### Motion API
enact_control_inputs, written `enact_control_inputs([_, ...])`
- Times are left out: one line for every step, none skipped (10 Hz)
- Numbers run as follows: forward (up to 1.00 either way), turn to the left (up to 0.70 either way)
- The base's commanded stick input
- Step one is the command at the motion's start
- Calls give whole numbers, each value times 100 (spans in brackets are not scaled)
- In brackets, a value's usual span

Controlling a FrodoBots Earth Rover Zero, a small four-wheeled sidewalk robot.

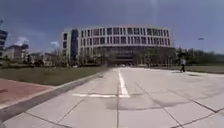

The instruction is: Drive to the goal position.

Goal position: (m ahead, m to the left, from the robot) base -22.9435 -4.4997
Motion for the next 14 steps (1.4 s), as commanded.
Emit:
enact_control_inputs([84,-33])
enact_control_inputs([84,-33])
enact_control_inputs([84,-14])
enact_control_inputs([84,-4])
enact_control_inputs([84,-4])
enact_control_inputs([84,-11])
enact_control_inputs([84,-20])
enact_control_inputs([15,-75])
enact_control_inputs([0,-85])
enact_control_inputs([0,-85])
enact_control_inputs([0,-85])
enact_control_inputs([0,-85])
enact_control_inputs([0,-85])
enact_control_inputs([0,-85])
